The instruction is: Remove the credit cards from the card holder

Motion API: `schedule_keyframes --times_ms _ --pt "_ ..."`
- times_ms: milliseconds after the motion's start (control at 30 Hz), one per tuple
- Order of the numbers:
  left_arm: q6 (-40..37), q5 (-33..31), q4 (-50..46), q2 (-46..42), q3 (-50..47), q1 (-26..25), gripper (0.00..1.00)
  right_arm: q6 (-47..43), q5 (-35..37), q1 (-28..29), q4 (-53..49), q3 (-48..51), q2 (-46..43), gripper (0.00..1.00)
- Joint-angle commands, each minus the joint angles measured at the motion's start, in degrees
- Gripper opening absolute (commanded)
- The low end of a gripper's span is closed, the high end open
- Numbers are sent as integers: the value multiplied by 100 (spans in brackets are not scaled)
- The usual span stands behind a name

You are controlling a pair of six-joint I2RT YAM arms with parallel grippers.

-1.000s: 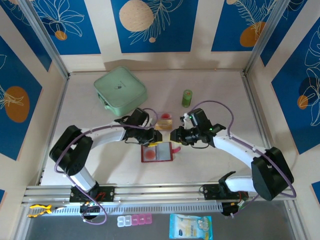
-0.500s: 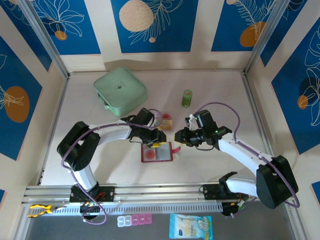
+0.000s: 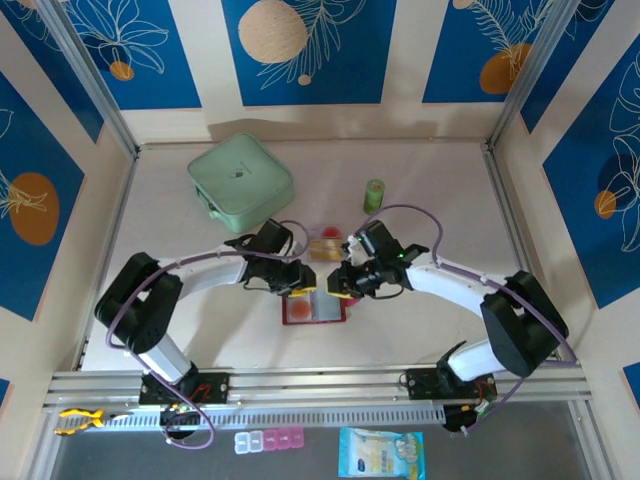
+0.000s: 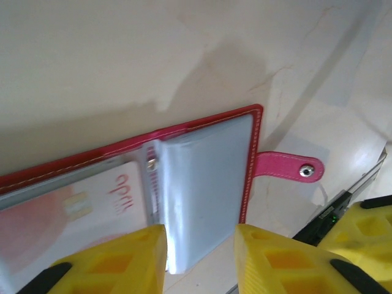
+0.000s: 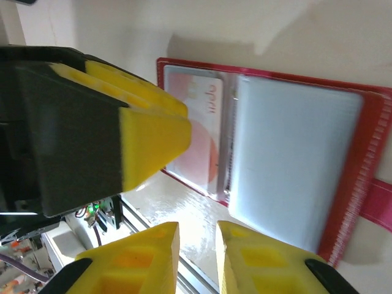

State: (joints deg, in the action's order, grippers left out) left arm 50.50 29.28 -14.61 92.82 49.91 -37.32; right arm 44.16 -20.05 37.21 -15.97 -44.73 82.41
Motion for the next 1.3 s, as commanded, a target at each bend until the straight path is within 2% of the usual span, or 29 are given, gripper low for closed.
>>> schedule_keyframes --times_ms 0,267,567,900,1267 --pt "-85 -116 -174 -264 -290 118 31 42 45 206 -73 -336 312 23" --pt "-56 -63 -53 -588 -896 404 17 134 59 516 -131 -823 978 22" --pt "-84 8 72 -601 -1096 542 7 263 65 672 -240 -1068 1507 22" --pt "-128 -36 72 -545 -1194 577 1 304 59 716 -275 -1229 1800 23" --pt "-119 -18 67 -714 -1194 624 5 301 -9 744 -233 -1293 1985 23"
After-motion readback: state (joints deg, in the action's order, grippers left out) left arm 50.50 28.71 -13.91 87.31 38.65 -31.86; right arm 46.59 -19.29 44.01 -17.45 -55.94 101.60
